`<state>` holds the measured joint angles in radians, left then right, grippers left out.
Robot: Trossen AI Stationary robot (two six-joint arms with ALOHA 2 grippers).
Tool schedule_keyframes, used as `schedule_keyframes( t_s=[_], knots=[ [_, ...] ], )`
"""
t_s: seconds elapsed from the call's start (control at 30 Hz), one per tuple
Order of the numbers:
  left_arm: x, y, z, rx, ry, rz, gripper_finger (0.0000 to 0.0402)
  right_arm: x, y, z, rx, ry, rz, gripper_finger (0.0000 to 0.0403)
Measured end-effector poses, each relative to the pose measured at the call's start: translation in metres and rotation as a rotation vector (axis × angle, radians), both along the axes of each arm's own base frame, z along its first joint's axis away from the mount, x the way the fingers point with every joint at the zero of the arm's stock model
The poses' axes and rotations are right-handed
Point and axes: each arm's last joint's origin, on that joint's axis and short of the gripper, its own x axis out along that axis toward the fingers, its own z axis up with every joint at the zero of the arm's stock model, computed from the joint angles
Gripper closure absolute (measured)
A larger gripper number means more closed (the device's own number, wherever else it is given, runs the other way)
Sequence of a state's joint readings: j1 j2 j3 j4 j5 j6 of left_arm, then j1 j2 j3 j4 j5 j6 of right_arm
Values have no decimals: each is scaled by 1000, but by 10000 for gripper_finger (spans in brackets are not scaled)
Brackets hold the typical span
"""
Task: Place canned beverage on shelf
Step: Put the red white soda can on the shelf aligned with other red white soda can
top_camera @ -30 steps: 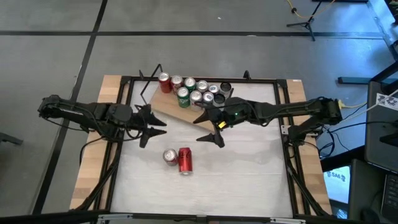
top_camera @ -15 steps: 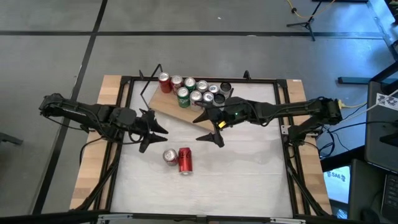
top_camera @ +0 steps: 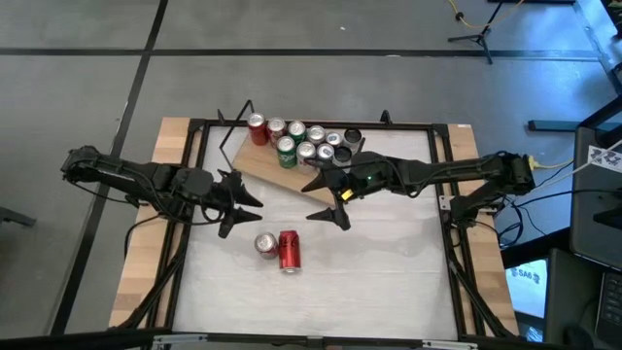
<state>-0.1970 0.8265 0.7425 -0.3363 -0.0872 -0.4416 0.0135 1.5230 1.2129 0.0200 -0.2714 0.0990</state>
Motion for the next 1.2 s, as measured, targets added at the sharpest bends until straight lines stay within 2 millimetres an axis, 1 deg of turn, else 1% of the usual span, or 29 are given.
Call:
schedule_keyframes(
  t_s=[0.13, 0.33, 0.43, 0.5, 0.57, 0.67, 0.77, 0.83, 0.9, 1.03, 1.1, 1.2],
  knots=[
    [1, 0, -1, 3, 5, 6, 172, 0, 0, 0, 0, 0, 0, 31],
    [8, 0, -7, 30, 38, 33, 77, 0, 0, 0, 0, 1, 0, 31],
    [12, -2, -11, 28, 64, 17, 33, 0, 0, 0, 0, 1, 0, 31],
    [15, -3, -13, 18, 78, -7, 11, 0, 0, 0, 0, 2, 0, 31],
    [16, -4, -14, 3, 83, -38, 5, 0, 0, 0, 0, 1, 0, 31],
    [19, -6, -9, -38, 31, -68, 13, 0, 0, 0, 0, 2, 0, 31],
    [23, -7, 1, -91, -82, -57, 16, 0, 0, 0, 0, 2, 0, 31],
    [26, -7, 11, -95, -182, -33, 16, 0, 0, 0, 0, 1, 0, 31],
    [27, -6, 16, -102, -241, -15, 16, 0, 0, 0, 0, 1, 0, 31],
    [29, -7, 15, -73, -207, -20, 16, 0, 0, 0, 0, 1, 0, 31],
    [33, -10, 17, -62, -184, -31, 17, 0, 0, 0, 0, 2, 0, 31],
    [43, -16, 23, -14, -85, -59, 17, 0, 0, 0, -1, 5, 0, 31]
  ],
)
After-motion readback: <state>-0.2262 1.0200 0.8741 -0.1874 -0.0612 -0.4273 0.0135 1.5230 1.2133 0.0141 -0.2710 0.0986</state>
